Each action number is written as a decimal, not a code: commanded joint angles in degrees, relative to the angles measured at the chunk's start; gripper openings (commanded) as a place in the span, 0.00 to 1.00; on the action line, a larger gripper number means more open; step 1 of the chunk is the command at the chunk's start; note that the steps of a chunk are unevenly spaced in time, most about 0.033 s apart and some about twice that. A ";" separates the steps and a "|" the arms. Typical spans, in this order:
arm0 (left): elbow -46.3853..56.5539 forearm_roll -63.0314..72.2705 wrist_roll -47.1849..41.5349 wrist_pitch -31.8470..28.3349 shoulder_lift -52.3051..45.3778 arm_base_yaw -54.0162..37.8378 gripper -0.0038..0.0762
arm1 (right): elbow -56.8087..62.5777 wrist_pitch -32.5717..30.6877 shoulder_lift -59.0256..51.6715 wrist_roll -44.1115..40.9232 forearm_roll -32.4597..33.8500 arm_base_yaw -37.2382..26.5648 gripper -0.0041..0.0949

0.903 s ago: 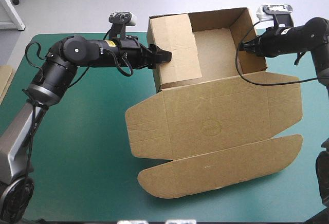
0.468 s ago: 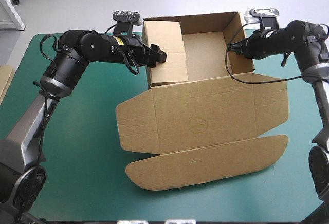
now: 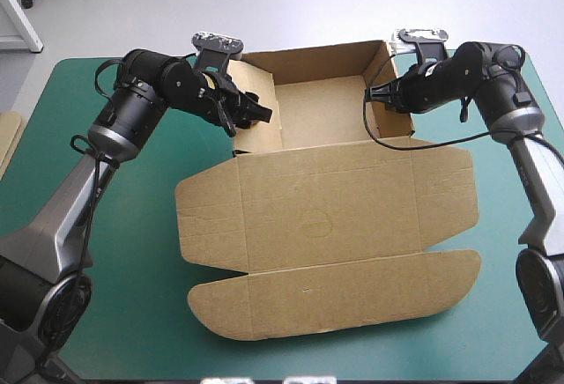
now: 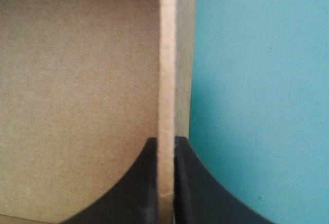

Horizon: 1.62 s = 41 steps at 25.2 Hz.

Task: Fold the box

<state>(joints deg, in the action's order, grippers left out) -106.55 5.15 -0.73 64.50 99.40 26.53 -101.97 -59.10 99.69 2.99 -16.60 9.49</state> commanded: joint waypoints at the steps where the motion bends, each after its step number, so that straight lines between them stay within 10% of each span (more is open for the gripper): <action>1: -1.73 -2.53 -2.44 -1.62 -1.55 0.62 0.58 | -2.09 1.31 -2.86 -1.05 -4.77 0.49 0.04; 8: -1.73 -6.86 -4.29 -0.06 -0.01 0.62 0.55 | -2.09 1.94 -2.76 -3.96 -4.88 0.59 0.04; 21: -1.73 -14.79 -3.79 0.14 0.68 0.62 0.05 | -2.09 -2.05 -0.85 -4.36 4.41 3.63 0.04; 41: -1.73 -19.03 -2.76 3.74 12.66 0.62 0.04 | -2.09 -0.60 5.17 -5.18 11.05 7.49 0.04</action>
<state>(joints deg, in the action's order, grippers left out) -107.18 -8.93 -8.16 67.49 113.99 26.91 -101.97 -62.66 107.14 -6.24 -5.08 17.23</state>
